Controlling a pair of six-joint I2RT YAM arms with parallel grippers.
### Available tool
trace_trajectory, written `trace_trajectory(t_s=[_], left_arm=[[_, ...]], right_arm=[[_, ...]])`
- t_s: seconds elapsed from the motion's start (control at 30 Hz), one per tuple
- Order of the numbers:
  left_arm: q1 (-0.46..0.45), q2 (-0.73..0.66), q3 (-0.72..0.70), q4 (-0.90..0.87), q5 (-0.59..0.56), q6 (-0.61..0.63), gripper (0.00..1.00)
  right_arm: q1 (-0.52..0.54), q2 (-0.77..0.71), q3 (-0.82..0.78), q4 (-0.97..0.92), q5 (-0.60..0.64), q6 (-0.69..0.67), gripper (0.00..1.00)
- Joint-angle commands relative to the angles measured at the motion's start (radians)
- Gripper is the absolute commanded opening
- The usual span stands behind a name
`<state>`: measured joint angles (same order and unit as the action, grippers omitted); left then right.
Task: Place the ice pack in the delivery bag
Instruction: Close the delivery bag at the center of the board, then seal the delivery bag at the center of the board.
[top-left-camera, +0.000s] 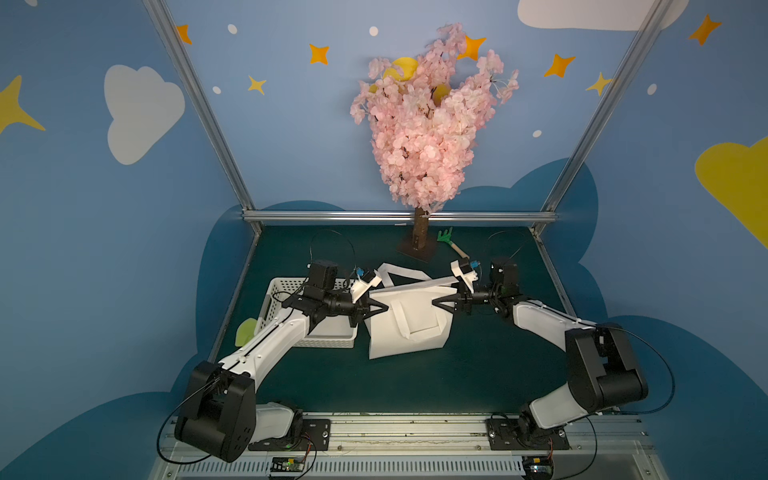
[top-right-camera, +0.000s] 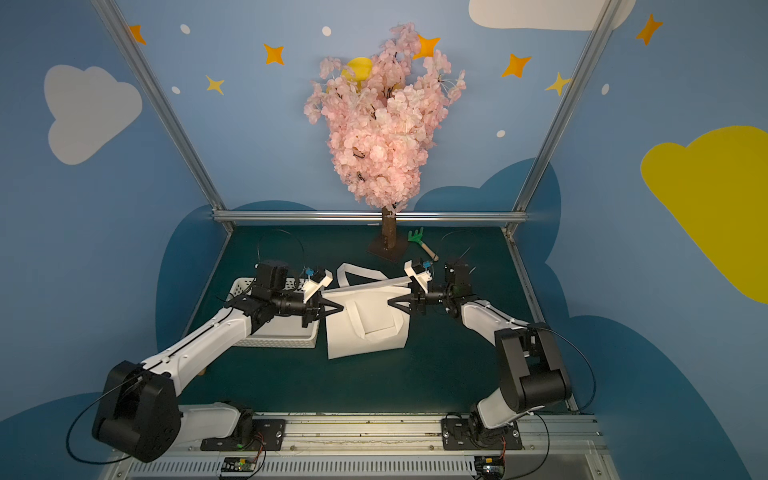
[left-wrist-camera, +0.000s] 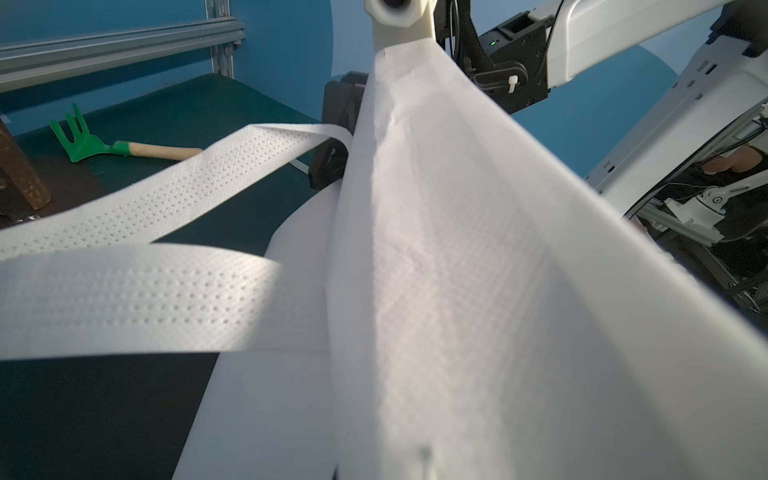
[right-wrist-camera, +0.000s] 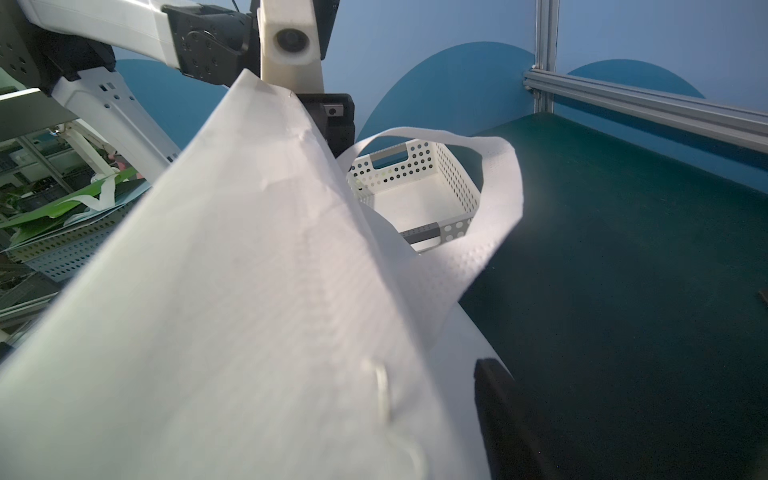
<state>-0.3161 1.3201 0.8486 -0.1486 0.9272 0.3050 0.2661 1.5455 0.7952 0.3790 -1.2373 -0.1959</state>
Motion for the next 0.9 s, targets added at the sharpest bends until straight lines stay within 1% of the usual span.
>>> trace_trajectory(t_s=[0.0, 0.13, 0.17, 0.23, 0.27, 0.3, 0.37, 0.43, 0.5, 0.57, 0.7, 0.73, 0.77, 0.8, 0.87], left_arm=[[0.004, -0.011, -0.009, 0.006, 0.038, 0.026, 0.03], [0.005, -0.024, -0.017, 0.004, 0.04, 0.034, 0.05], [0.005, -0.025, -0.018, 0.001, 0.042, 0.04, 0.06], [0.007, -0.028, -0.023, -0.001, 0.039, 0.043, 0.09], [0.007, -0.029, -0.023, -0.003, 0.035, 0.042, 0.16], [0.008, -0.03, -0.024, -0.003, 0.032, 0.039, 0.23], [0.008, -0.031, -0.026, -0.001, 0.036, 0.031, 0.27], [0.007, -0.033, -0.026, -0.005, 0.04, 0.025, 0.27], [0.004, -0.032, -0.029, -0.013, 0.032, 0.023, 0.23], [0.006, -0.031, -0.018, -0.041, 0.01, 0.018, 0.24], [0.009, -0.064, -0.014, -0.037, -0.026, -0.036, 0.27], [0.008, -0.073, -0.012, -0.036, -0.025, -0.051, 0.33], [0.009, -0.081, -0.007, -0.041, -0.034, -0.071, 0.43], [0.008, -0.089, 0.002, -0.054, -0.055, -0.097, 0.46], [0.01, -0.113, 0.03, -0.091, -0.098, -0.146, 0.49]], right_arm=[[-0.008, -0.02, -0.004, 0.04, -0.006, 0.044, 0.56], [-0.014, -0.01, 0.0, 0.041, -0.017, 0.068, 0.53], [-0.013, -0.008, 0.0, 0.041, -0.015, 0.071, 0.48], [-0.016, -0.006, 0.001, 0.041, -0.023, 0.078, 0.34], [-0.016, -0.005, 0.003, 0.041, -0.018, 0.085, 0.3], [-0.017, -0.007, 0.005, 0.041, -0.011, 0.094, 0.28], [-0.016, -0.008, 0.007, 0.035, -0.009, 0.1, 0.27], [-0.016, -0.015, 0.006, 0.028, -0.009, 0.107, 0.24], [-0.01, -0.025, 0.006, 0.013, -0.007, 0.106, 0.24], [-0.003, -0.039, 0.006, -0.032, 0.003, 0.073, 0.11], [0.011, -0.04, 0.007, -0.047, 0.016, 0.071, 0.09], [0.013, -0.042, 0.009, -0.052, 0.02, 0.073, 0.01], [0.015, -0.048, 0.009, -0.065, 0.028, 0.068, 0.0], [0.018, -0.054, 0.008, -0.073, 0.035, 0.063, 0.0], [0.022, -0.072, 0.0, -0.09, 0.054, 0.051, 0.0]])
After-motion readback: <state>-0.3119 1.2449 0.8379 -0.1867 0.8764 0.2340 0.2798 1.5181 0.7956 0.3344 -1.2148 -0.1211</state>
